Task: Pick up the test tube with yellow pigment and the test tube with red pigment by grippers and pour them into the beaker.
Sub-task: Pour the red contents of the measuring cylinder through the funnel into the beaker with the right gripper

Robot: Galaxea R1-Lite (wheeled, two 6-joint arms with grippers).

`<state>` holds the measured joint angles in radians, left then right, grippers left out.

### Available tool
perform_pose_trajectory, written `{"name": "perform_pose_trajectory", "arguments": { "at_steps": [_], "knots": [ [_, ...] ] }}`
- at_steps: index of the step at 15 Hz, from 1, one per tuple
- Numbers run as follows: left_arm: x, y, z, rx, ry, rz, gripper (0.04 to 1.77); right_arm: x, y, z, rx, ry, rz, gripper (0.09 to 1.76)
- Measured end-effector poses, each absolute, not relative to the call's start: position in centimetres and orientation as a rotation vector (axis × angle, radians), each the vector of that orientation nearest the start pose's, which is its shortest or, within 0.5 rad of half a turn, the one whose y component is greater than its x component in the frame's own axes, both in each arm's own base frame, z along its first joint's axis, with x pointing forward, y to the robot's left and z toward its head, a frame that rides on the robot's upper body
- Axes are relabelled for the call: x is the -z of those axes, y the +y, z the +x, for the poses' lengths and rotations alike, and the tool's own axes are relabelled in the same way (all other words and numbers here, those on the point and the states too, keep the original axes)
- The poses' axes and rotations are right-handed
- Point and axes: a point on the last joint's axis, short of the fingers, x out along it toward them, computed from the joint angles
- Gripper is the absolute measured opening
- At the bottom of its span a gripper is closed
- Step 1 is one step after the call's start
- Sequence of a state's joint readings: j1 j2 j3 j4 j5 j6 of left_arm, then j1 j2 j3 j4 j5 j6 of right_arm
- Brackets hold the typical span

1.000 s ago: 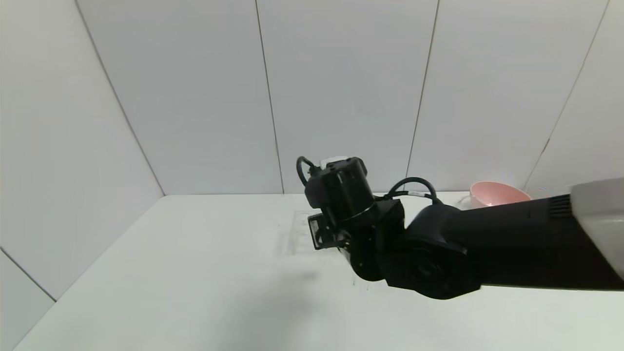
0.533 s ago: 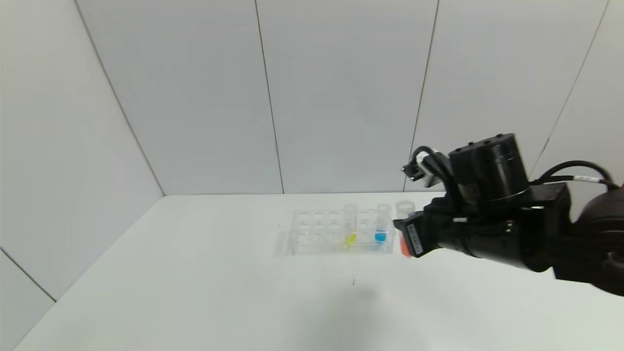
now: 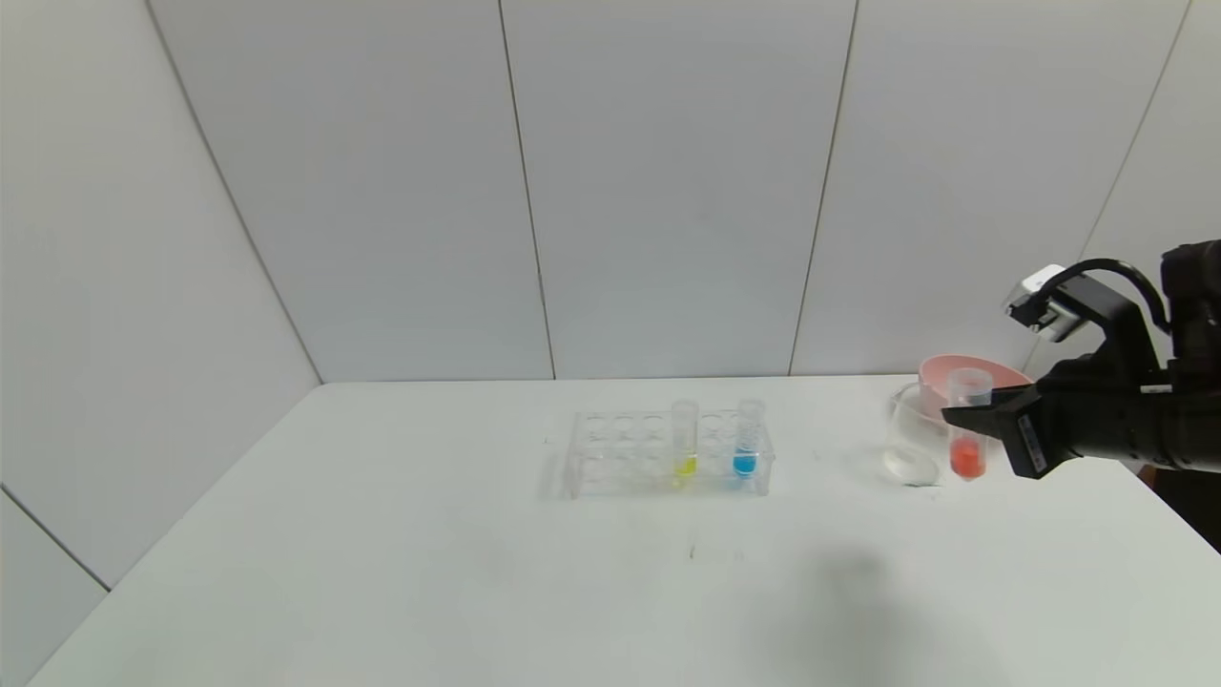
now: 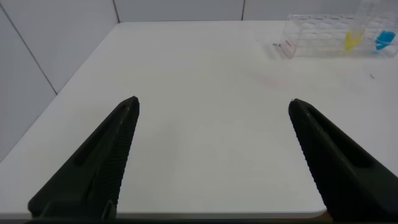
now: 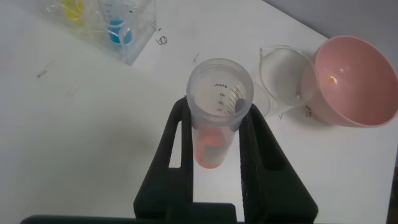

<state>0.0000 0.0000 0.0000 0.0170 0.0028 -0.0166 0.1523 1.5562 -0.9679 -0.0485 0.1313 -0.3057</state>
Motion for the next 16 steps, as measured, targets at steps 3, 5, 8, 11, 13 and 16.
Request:
{"name": "perform_pose_trajectory", "arguments": {
  "at_steps": [3, 5, 8, 11, 13, 16],
  "knots": [
    [-7.4, 0.0, -2.3, -0.003, 0.017, -0.016, 1.72, -21.0, 0.5, 27.4, -0.334, 0.488, -0.374, 0.49],
    [-7.4, 0.0, -2.3, -0.003, 0.017, -0.017, 1.72, -20.9, -1.5, 28.6, -0.304, 0.484, -0.424, 0.49],
    [-7.4, 0.0, -2.3, -0.003, 0.017, -0.017, 1.72, -21.2, -3.1, 31.1, -0.26, 0.471, -0.464, 0.49],
    [-7.4, 0.0, -2.3, -0.003, 0.017, -0.017, 1.72, -21.2, -3.6, 34.3, -0.199, 0.476, -0.507, 0.49],
    [-7.4, 0.0, -2.3, -0.003, 0.017, -0.017, 1.72, -20.9, -3.7, 36.1, -0.169, 0.483, -0.561, 0.49],
    [-7.4, 0.0, -2.3, -0.003, 0.017, -0.016, 1.72, -20.2, -3.6, 37.8, -0.165, 0.537, -0.619, 0.49]
  ]
}}
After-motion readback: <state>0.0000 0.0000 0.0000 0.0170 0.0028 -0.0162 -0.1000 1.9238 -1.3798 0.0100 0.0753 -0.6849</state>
